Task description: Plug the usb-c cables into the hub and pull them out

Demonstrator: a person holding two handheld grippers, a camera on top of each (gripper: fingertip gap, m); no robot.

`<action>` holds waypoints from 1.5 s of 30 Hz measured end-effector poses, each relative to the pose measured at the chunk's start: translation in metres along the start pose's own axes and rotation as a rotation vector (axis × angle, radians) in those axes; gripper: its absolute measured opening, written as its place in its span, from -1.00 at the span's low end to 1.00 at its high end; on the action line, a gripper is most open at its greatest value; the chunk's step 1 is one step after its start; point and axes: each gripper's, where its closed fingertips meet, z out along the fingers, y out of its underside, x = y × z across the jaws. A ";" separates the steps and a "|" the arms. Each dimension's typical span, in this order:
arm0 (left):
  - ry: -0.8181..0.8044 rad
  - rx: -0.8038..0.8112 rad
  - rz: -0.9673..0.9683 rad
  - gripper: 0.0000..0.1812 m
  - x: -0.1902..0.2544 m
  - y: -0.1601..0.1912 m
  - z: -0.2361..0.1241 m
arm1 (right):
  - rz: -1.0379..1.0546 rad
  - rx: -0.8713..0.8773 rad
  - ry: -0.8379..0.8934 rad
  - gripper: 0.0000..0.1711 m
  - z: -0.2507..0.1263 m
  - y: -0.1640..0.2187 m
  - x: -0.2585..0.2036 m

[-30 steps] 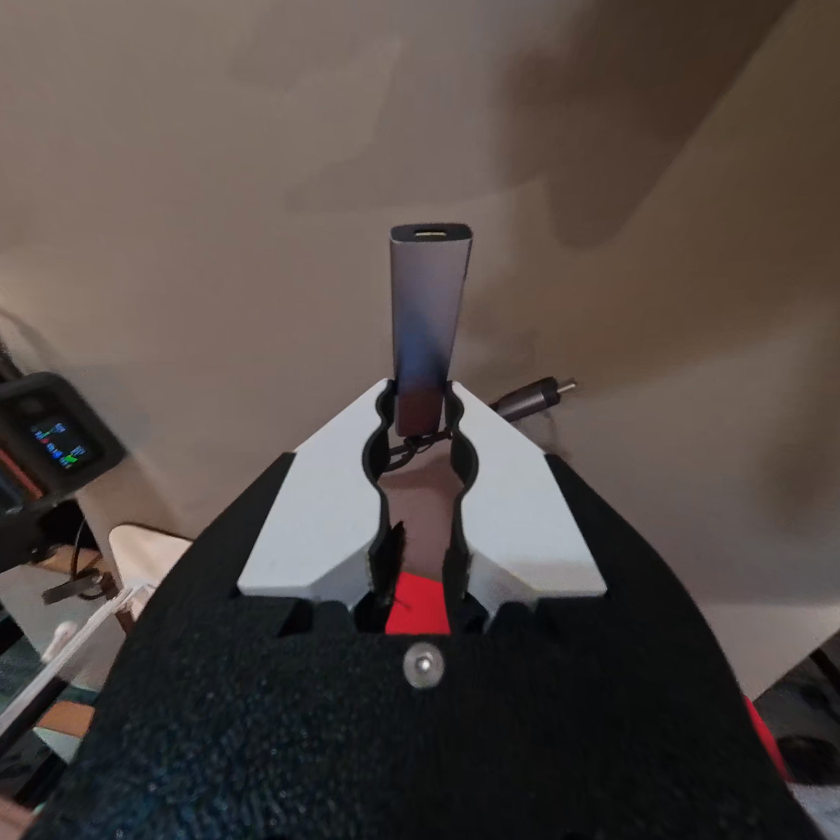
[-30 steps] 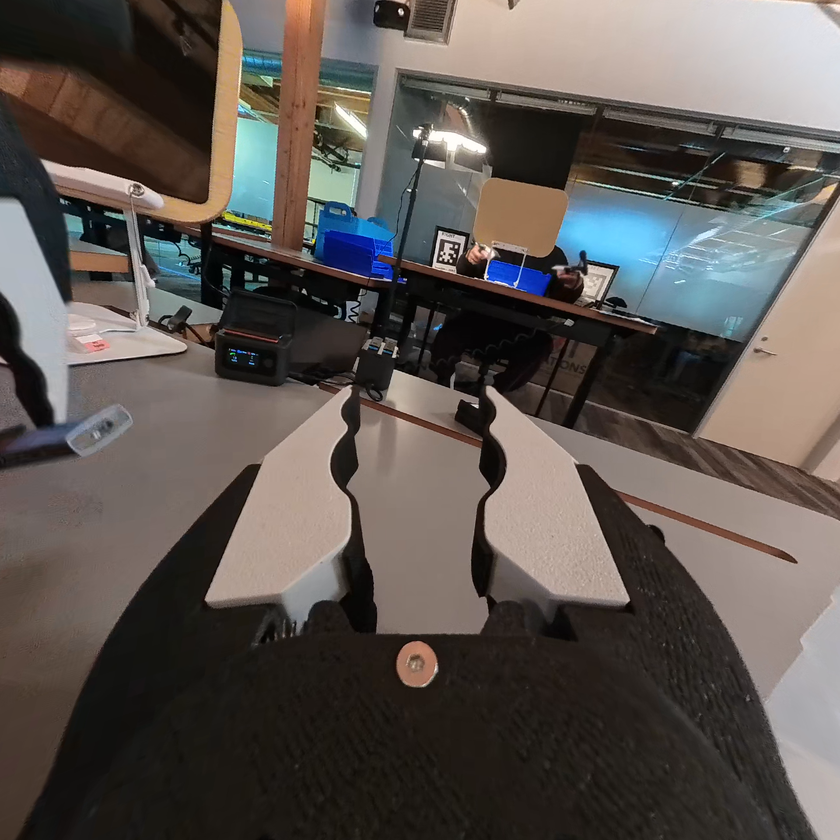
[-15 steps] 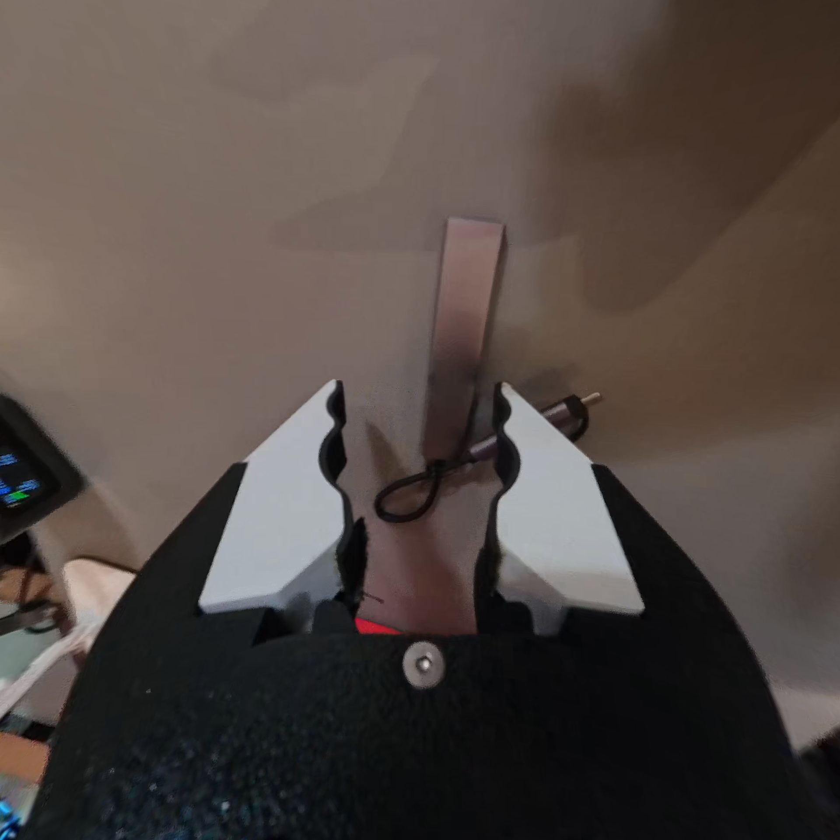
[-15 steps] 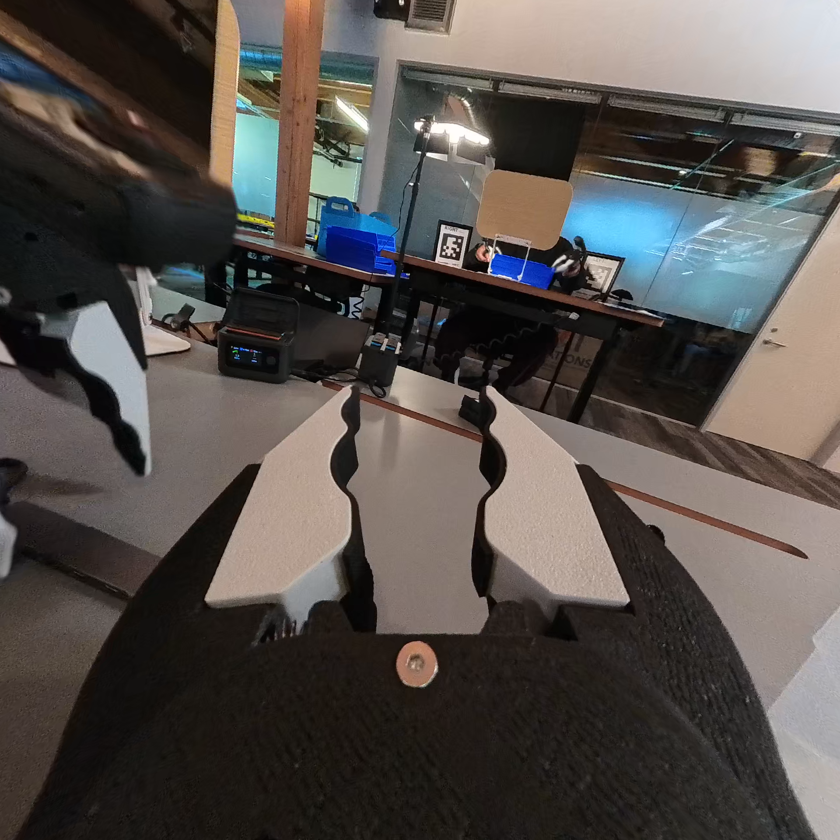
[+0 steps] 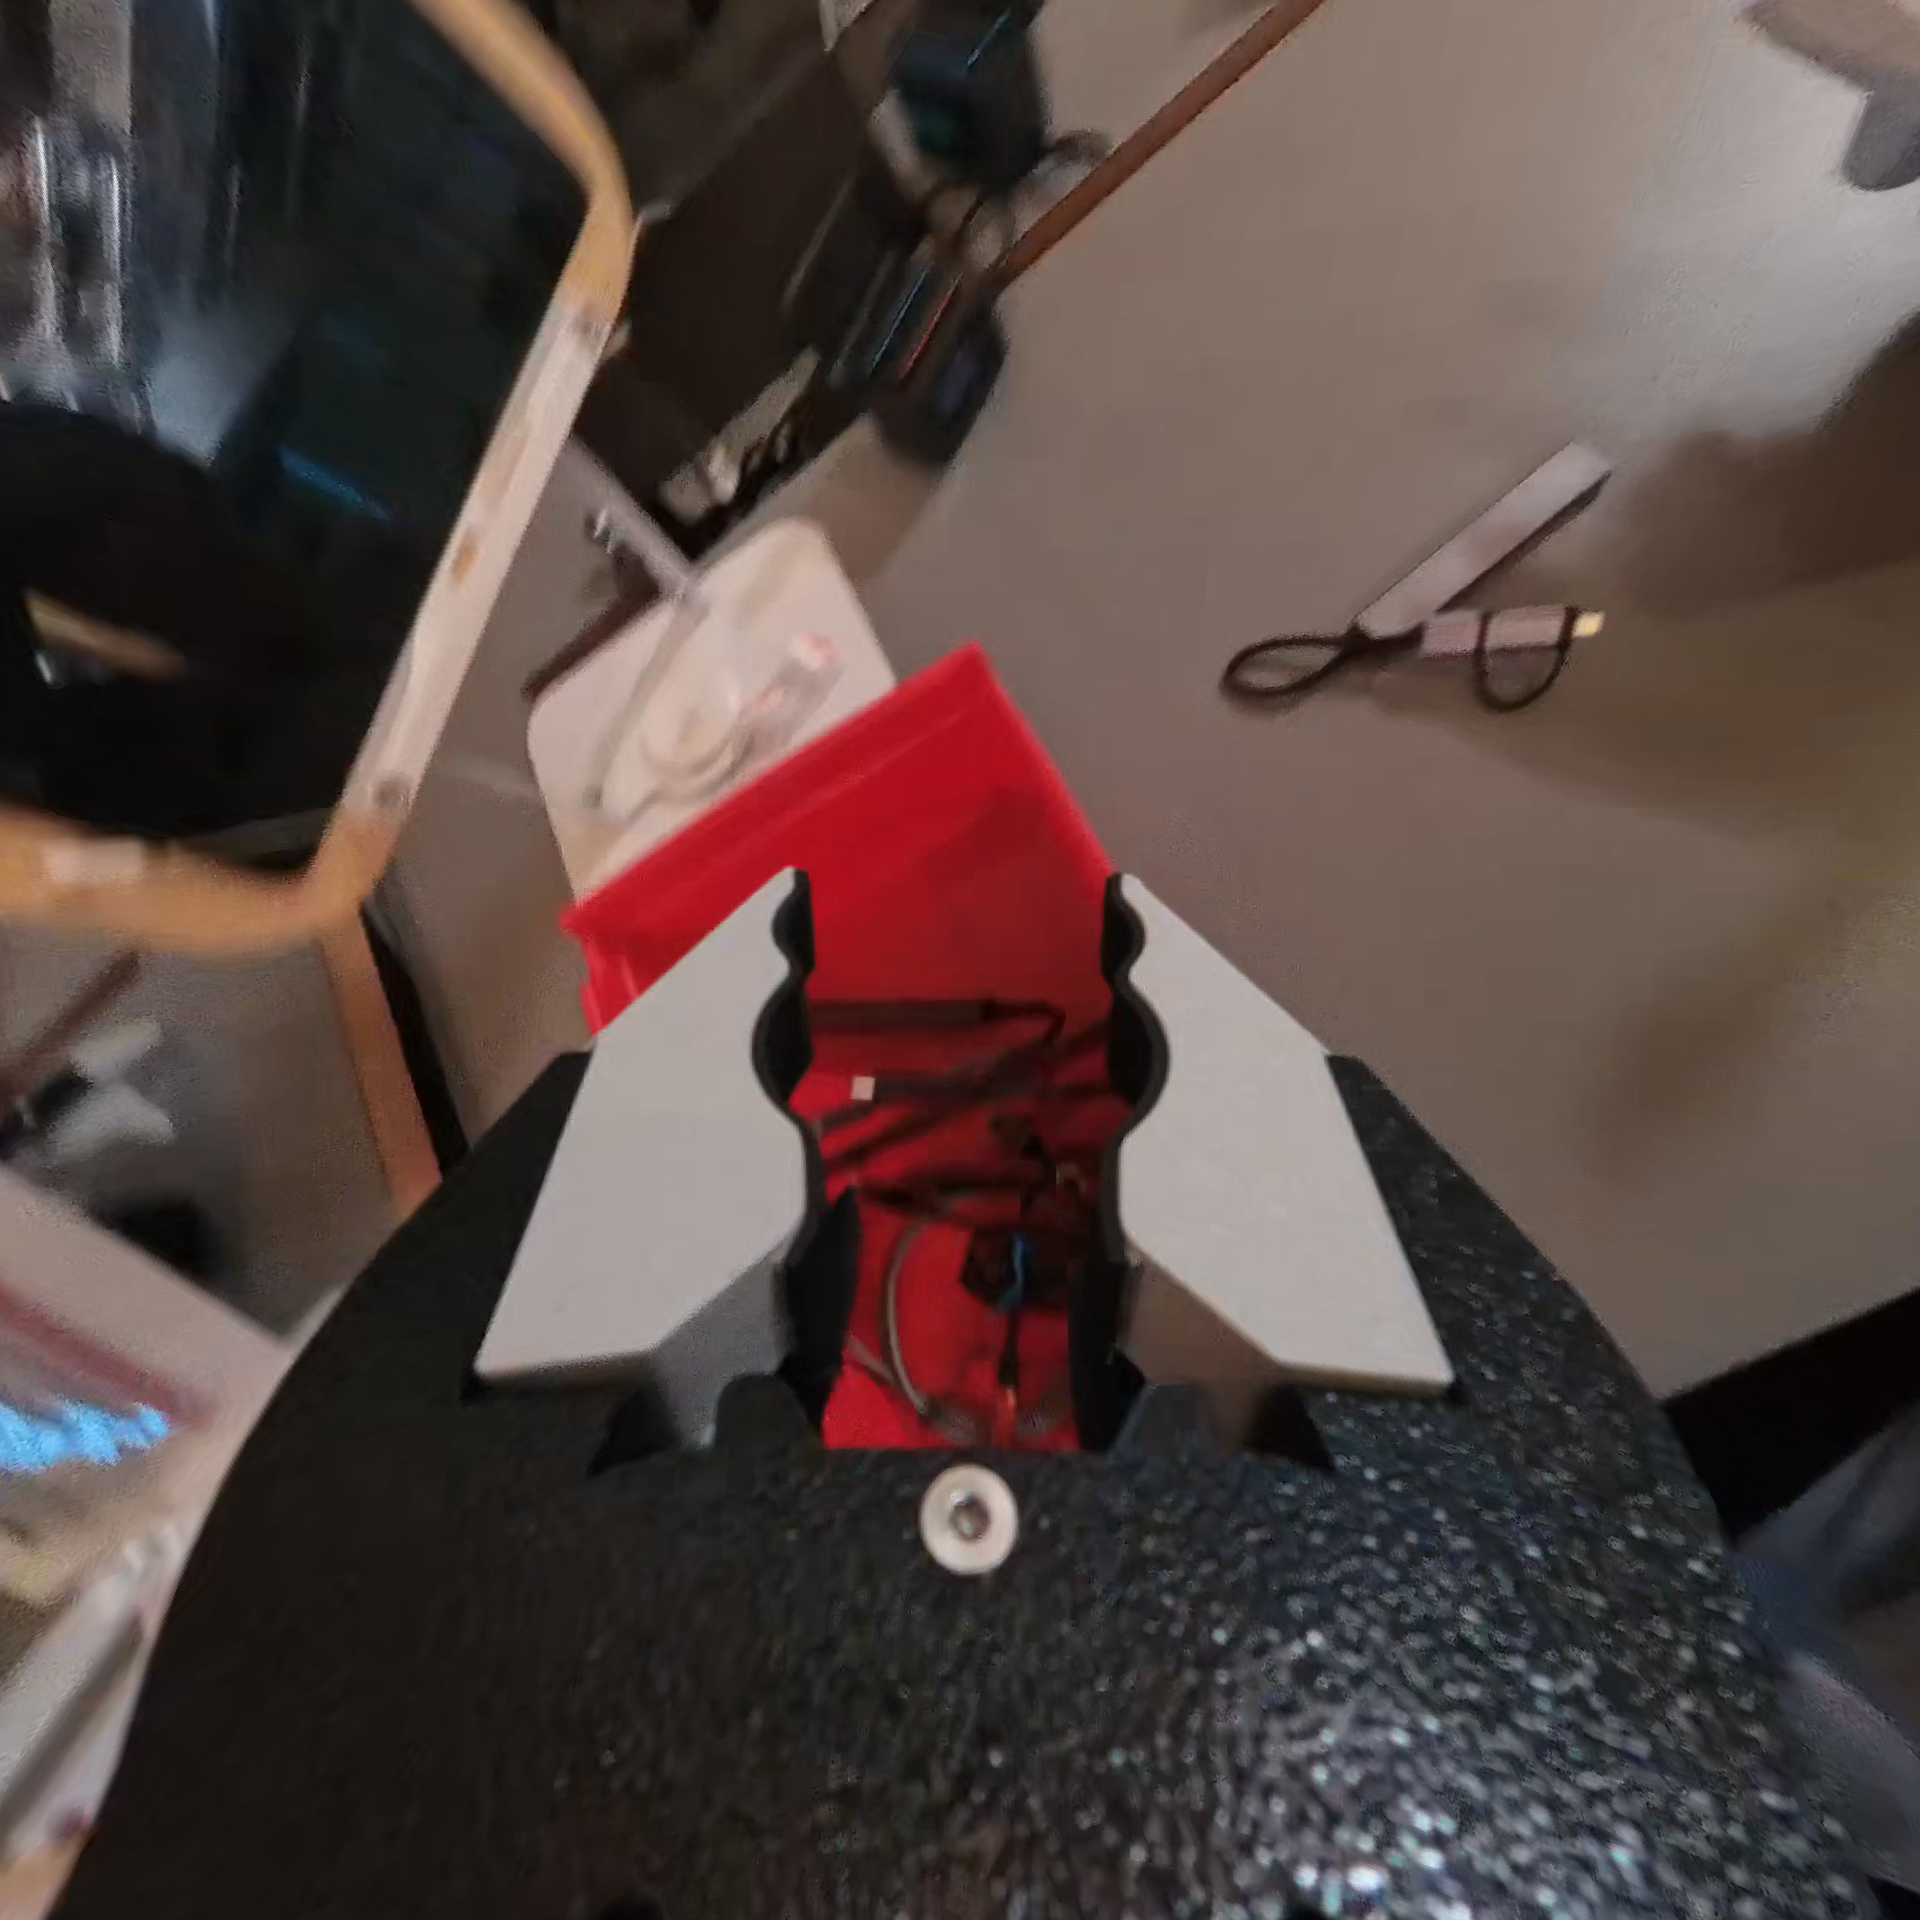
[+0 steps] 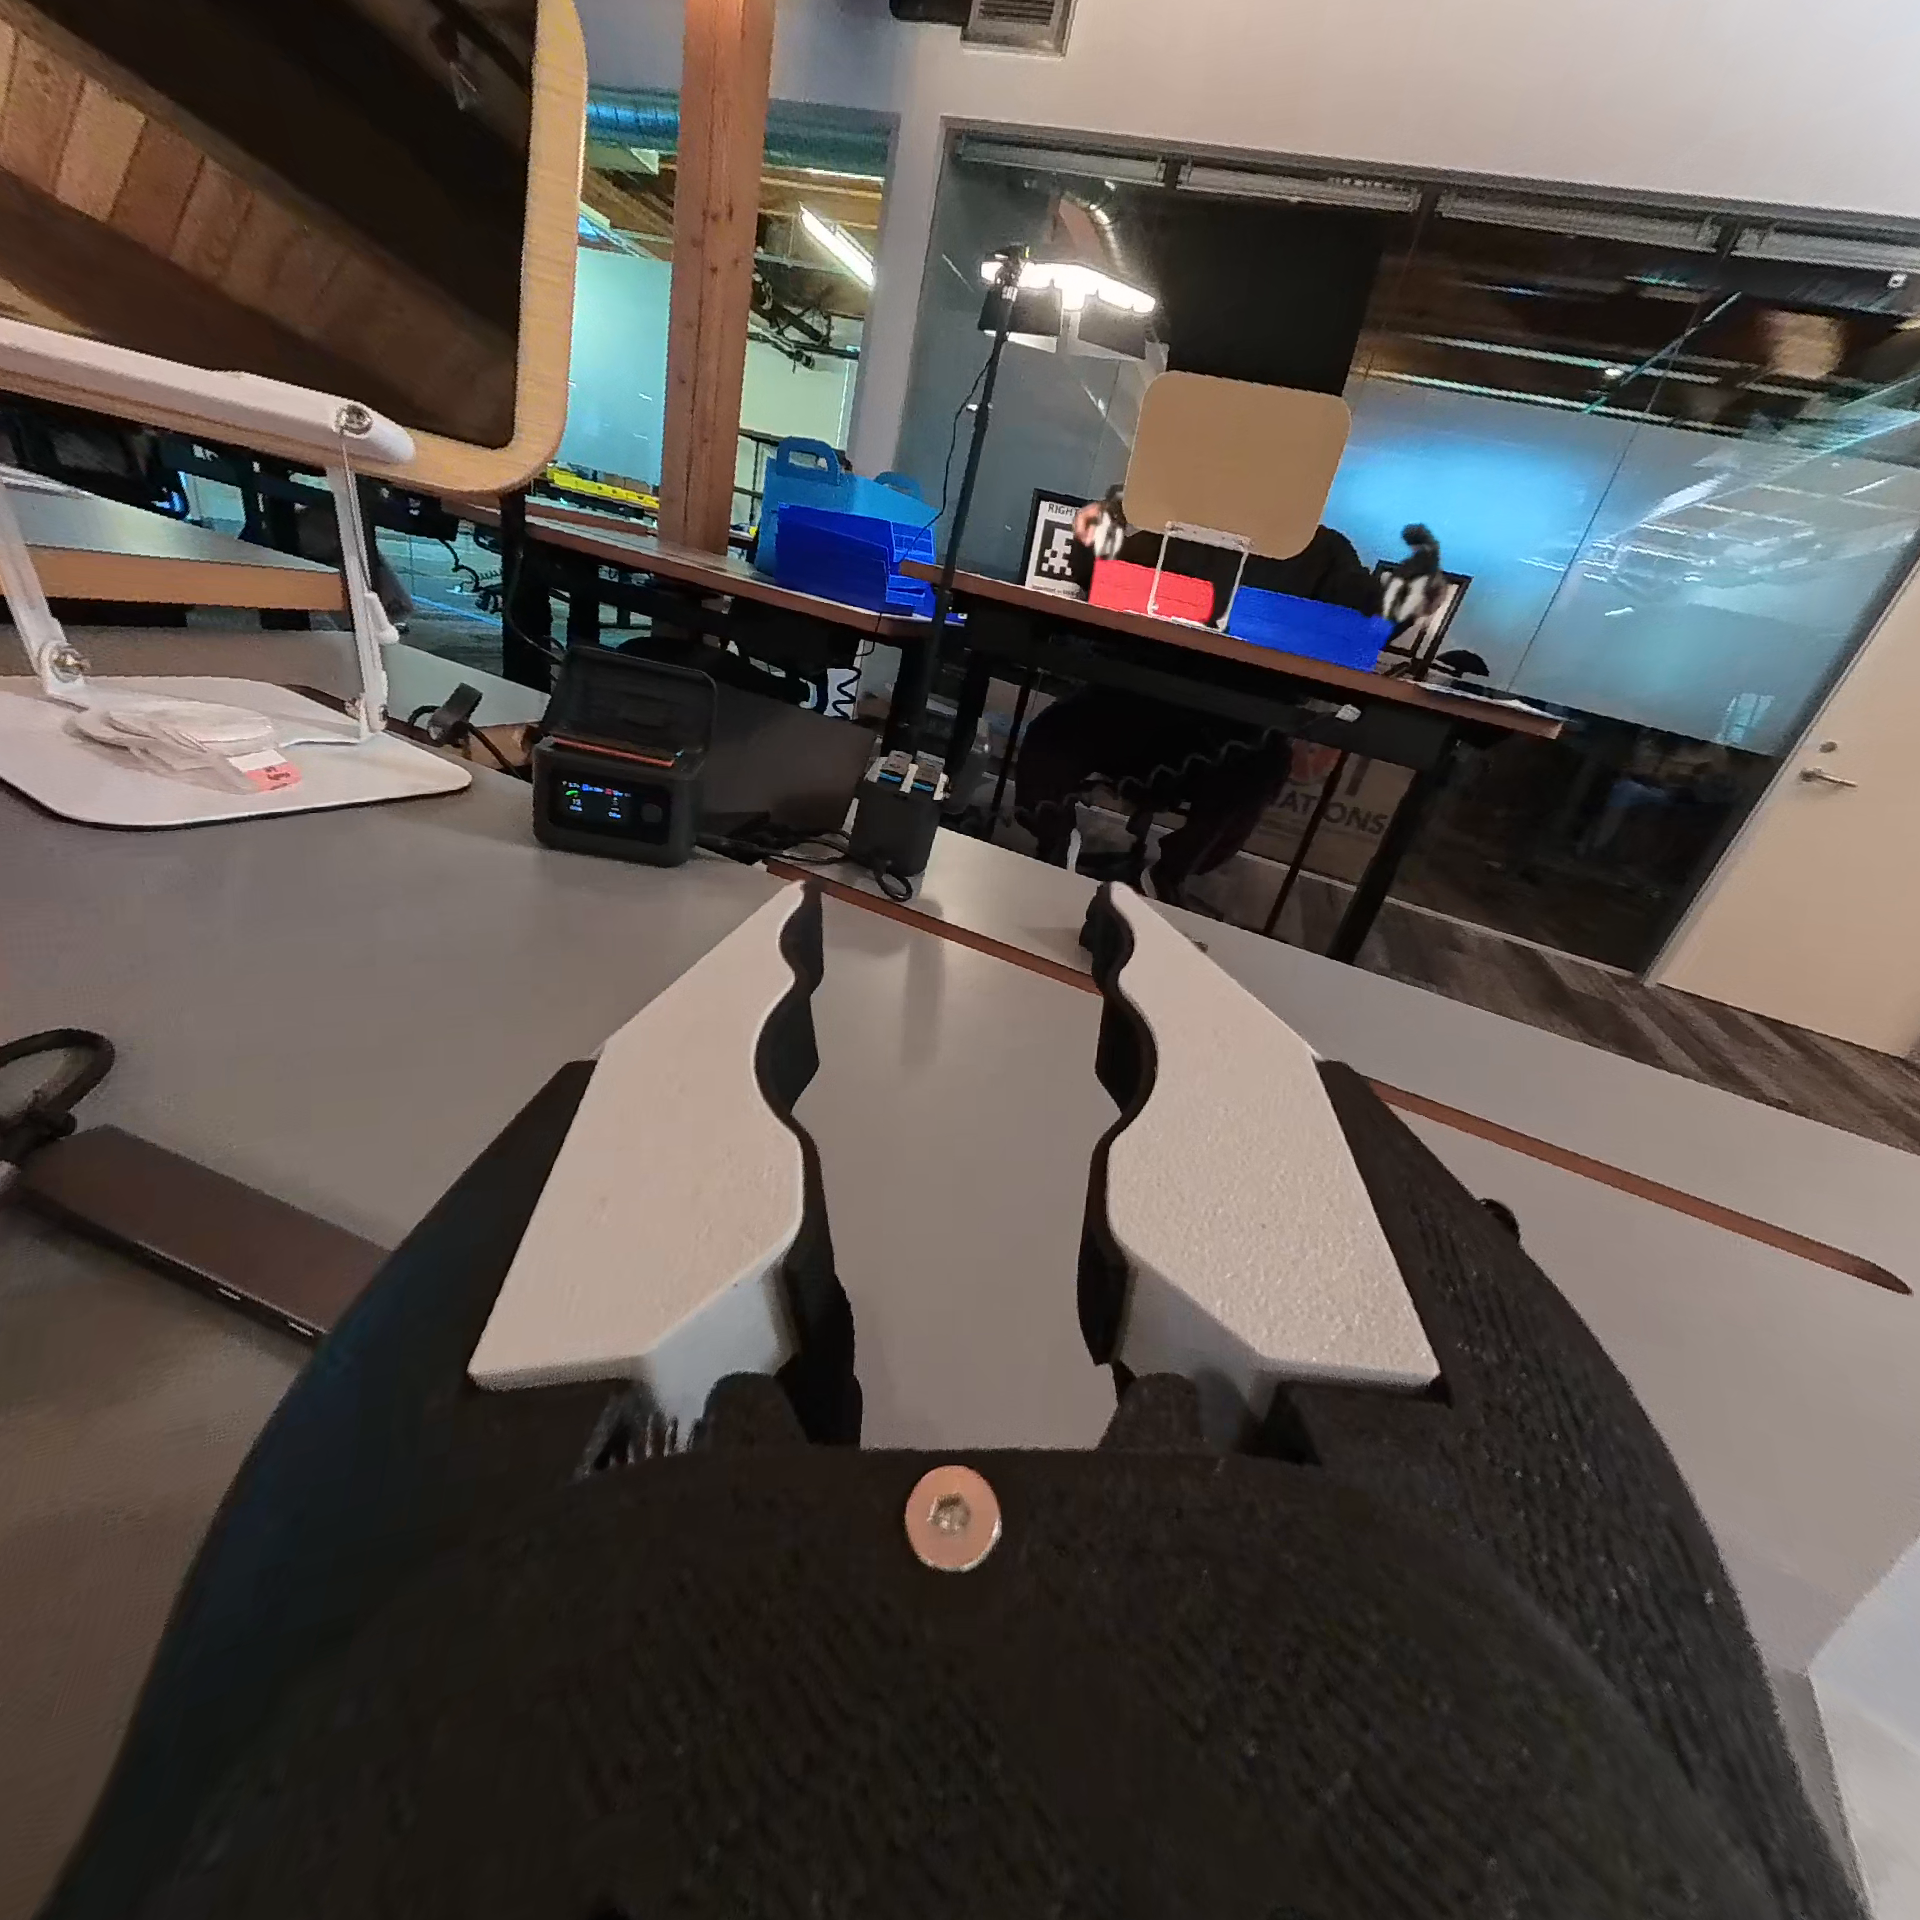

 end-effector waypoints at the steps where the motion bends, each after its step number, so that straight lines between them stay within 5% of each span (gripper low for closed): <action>1: -0.002 -0.023 -0.065 -0.42 -0.008 0.020 -0.007 | 0.003 -0.001 -0.001 -0.40 0.000 0.000 0.000; 4: 0.097 -0.085 -0.192 -0.45 -0.006 0.072 -0.012 | 0.012 -0.001 -0.001 -0.40 0.000 0.000 0.000; 10: 0.157 -0.302 0.034 -0.52 0.022 0.159 0.016 | 0.000 -0.011 -0.025 -0.40 0.001 0.002 -0.006; 22: 0.314 -0.243 0.070 -0.54 0.045 0.177 0.072 | -0.002 -0.019 -0.053 -0.40 0.002 0.003 -0.012; 26: 0.337 -0.273 0.058 -0.72 0.045 0.181 0.074 | -0.002 -0.019 -0.056 -0.40 0.002 0.003 -0.012; 30: 0.245 -0.231 0.067 -0.92 0.030 0.170 0.058 | 0.000 -0.019 -0.058 -0.40 0.002 0.004 -0.012; 37: 0.086 -0.081 0.034 -0.94 0.005 0.129 0.004 | -0.004 -0.019 -0.062 -0.40 0.003 0.003 -0.014; 41: 0.037 0.139 0.061 -0.94 0.015 0.063 -0.034 | -0.003 -0.018 -0.056 -0.40 0.003 0.003 -0.012; 45: 0.136 0.311 0.148 -0.94 0.075 -0.005 -0.048 | -0.012 -0.023 -0.038 -0.40 0.002 0.003 -0.010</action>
